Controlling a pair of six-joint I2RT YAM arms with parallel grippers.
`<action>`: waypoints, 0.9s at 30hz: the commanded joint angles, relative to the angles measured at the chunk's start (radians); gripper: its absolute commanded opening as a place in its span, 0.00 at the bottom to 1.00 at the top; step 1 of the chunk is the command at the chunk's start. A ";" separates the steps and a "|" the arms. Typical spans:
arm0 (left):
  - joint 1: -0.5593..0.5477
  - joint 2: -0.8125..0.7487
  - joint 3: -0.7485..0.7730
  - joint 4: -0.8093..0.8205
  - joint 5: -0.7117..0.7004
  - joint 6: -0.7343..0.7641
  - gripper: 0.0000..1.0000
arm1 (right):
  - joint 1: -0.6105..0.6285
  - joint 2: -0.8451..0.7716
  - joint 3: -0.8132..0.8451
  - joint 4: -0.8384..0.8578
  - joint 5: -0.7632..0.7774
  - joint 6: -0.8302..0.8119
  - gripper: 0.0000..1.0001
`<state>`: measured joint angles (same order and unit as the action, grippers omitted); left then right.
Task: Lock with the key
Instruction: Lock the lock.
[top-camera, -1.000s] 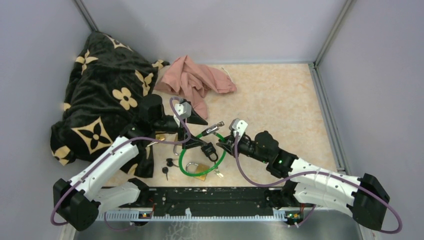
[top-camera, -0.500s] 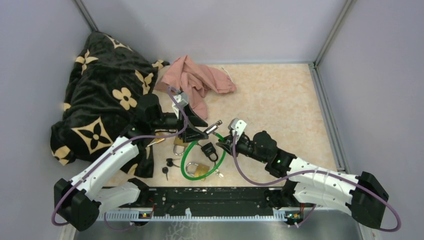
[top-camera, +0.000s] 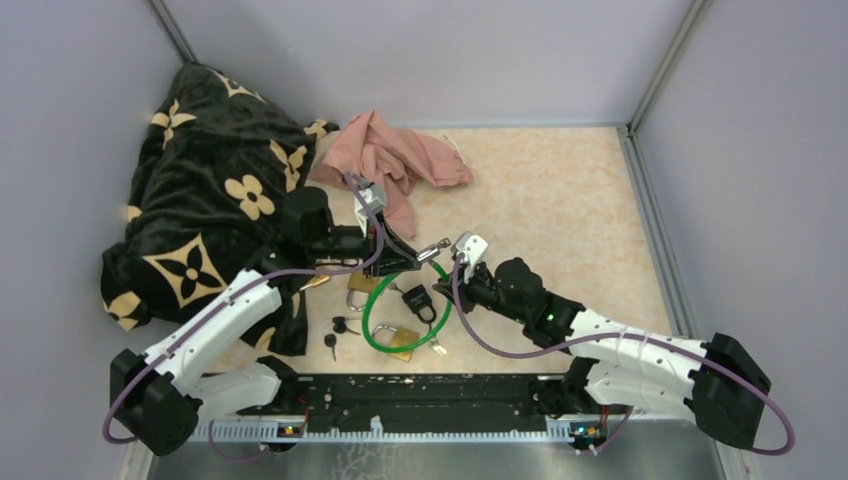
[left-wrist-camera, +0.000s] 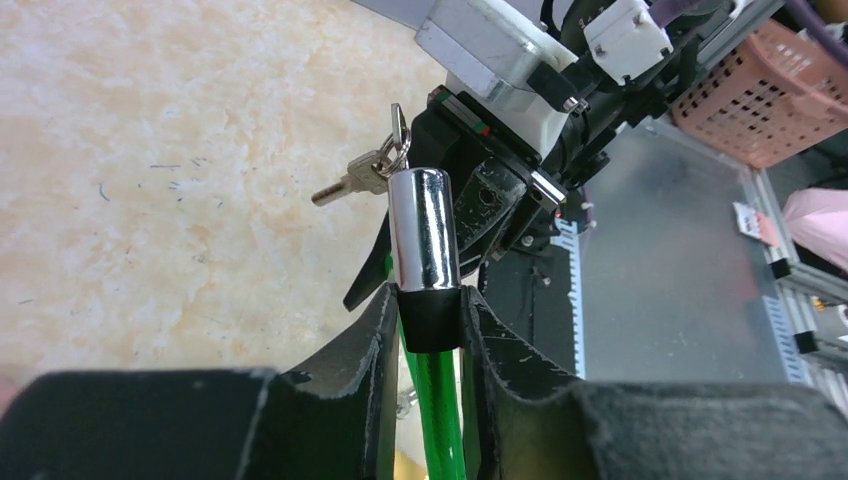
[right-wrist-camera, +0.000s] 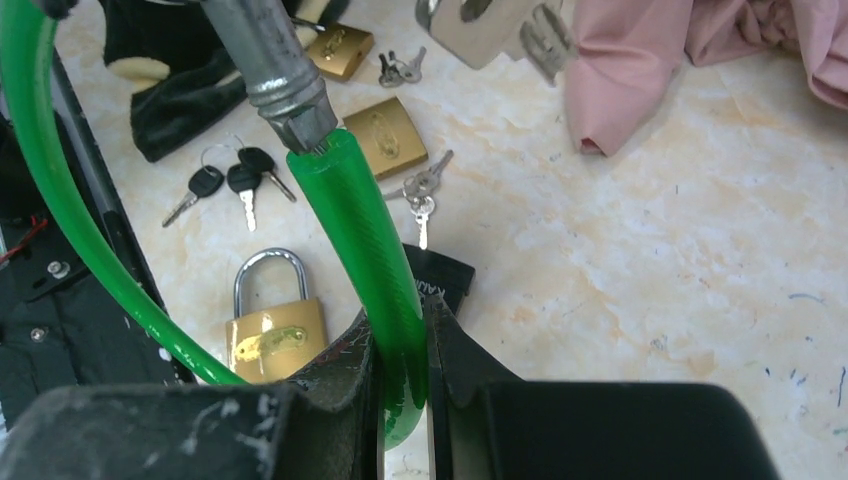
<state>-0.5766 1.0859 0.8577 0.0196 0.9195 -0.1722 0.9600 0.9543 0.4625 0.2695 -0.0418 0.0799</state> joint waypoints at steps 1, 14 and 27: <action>-0.075 0.030 0.036 -0.187 -0.120 0.163 0.00 | 0.014 -0.011 0.141 0.139 -0.007 0.038 0.00; -0.131 0.068 0.016 -0.288 -0.024 0.274 0.00 | 0.014 -0.092 0.053 0.391 -0.126 -0.041 0.00; -0.239 0.128 -0.062 -0.178 -0.300 0.319 0.00 | 0.014 -0.102 0.026 0.522 -0.095 -0.009 0.00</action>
<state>-0.7734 1.1454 0.8867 -0.0303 0.8288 0.0063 0.9512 0.9325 0.4290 0.3061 -0.0513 0.0143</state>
